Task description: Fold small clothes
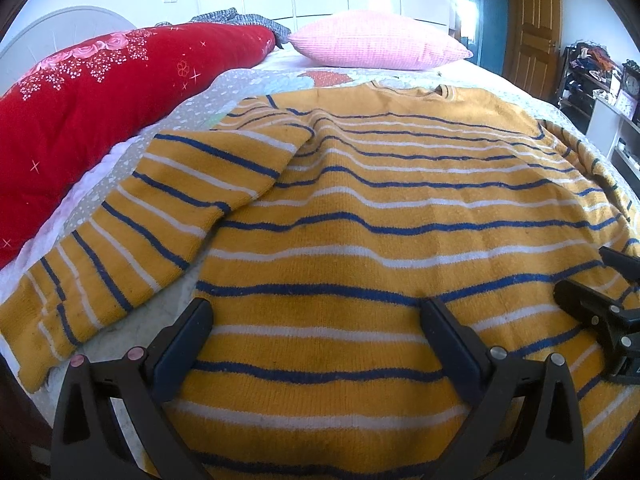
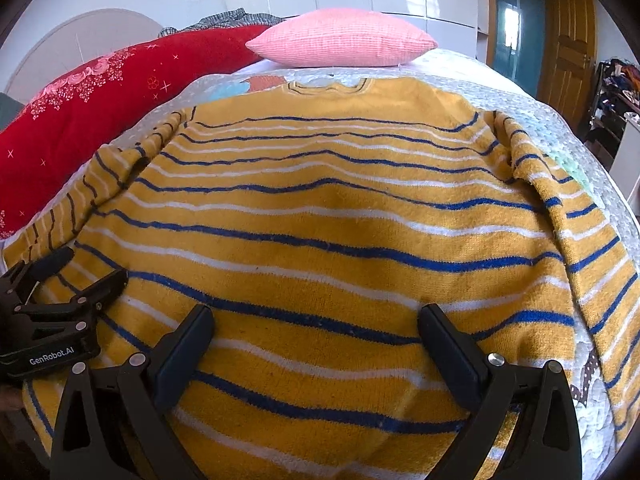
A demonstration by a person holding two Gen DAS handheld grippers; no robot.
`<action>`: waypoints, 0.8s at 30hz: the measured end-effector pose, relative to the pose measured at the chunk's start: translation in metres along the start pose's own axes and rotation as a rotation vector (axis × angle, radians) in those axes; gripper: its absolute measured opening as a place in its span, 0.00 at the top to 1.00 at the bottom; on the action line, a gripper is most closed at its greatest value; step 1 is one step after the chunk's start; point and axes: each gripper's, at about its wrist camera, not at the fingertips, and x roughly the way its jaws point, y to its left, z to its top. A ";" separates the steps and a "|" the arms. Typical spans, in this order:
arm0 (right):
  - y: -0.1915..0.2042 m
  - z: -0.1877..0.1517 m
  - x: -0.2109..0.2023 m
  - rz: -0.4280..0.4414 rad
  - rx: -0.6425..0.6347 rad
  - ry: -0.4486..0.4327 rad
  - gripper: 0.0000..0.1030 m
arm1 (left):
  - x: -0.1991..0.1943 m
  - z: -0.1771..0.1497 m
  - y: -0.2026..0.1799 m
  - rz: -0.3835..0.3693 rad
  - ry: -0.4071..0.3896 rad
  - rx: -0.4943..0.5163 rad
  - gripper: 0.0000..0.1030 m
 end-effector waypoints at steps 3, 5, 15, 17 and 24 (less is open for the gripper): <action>0.000 -0.001 -0.001 0.006 0.004 -0.016 0.00 | -0.001 -0.002 0.000 0.000 -0.015 -0.002 0.00; -0.002 -0.002 -0.002 0.015 0.010 -0.022 0.00 | -0.003 -0.003 -0.001 0.001 -0.024 -0.003 0.00; -0.004 0.001 -0.007 0.037 0.015 0.008 0.00 | -0.026 0.000 0.008 -0.069 0.027 -0.029 0.00; -0.011 0.001 -0.011 0.085 0.041 0.032 0.00 | -0.049 -0.005 0.016 -0.085 -0.001 -0.050 0.00; -0.031 -0.037 -0.087 0.172 0.099 -0.020 0.15 | -0.086 -0.039 0.060 -0.124 0.046 -0.164 0.00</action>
